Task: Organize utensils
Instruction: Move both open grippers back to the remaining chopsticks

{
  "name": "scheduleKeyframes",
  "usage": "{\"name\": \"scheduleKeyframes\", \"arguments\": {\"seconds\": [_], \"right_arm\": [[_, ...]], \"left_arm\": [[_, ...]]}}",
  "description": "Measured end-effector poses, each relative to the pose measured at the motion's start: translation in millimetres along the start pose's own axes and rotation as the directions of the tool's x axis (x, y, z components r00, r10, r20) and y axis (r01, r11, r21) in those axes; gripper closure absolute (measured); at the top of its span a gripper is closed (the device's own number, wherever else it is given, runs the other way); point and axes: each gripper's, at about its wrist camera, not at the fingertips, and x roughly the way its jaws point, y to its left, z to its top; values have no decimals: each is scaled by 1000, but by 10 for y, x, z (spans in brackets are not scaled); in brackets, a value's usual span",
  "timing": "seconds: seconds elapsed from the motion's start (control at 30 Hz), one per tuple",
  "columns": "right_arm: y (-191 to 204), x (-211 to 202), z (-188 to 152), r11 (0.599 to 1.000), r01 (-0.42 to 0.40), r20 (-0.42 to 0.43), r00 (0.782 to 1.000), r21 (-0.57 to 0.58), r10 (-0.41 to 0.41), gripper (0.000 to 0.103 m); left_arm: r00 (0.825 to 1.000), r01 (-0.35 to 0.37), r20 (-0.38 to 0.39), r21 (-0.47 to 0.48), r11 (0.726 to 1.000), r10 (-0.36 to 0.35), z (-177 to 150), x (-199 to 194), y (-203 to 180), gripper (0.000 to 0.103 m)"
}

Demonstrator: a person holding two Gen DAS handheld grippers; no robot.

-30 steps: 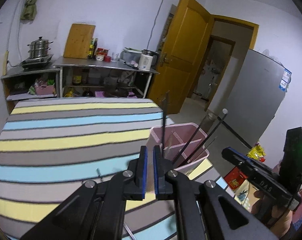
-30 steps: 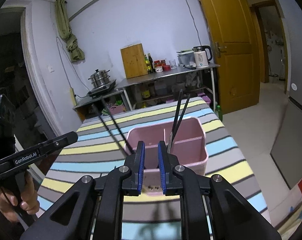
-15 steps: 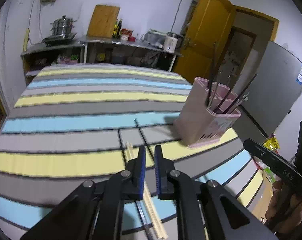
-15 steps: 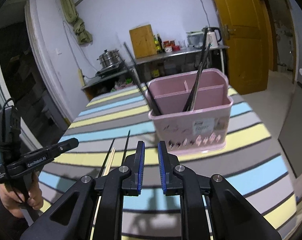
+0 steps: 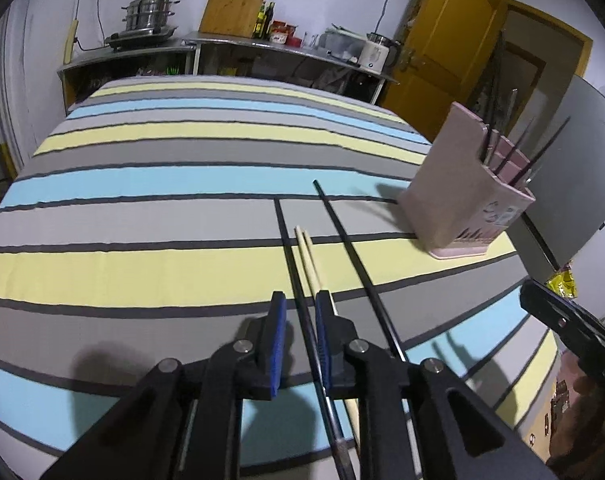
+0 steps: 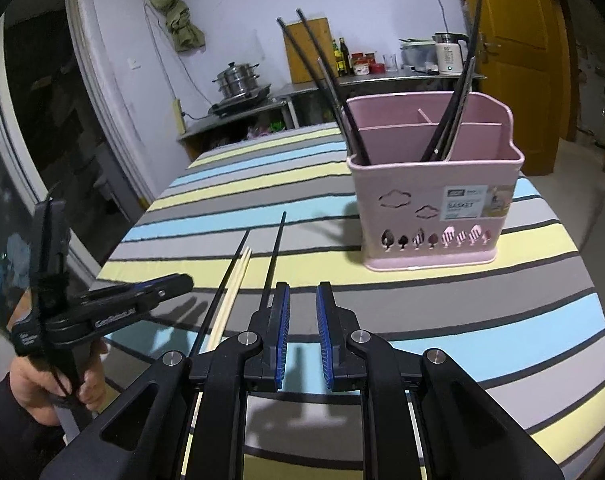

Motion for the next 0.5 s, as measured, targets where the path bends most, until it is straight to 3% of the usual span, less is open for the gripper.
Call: {"name": "scheduleKeyframes", "arguments": {"seconds": [0.5], "right_arm": [[60,221,-18,1000,-26,-50,998,-14,25,89]], "left_arm": [[998,-41,-43,20,999,42,122,427,-30,87]]}}
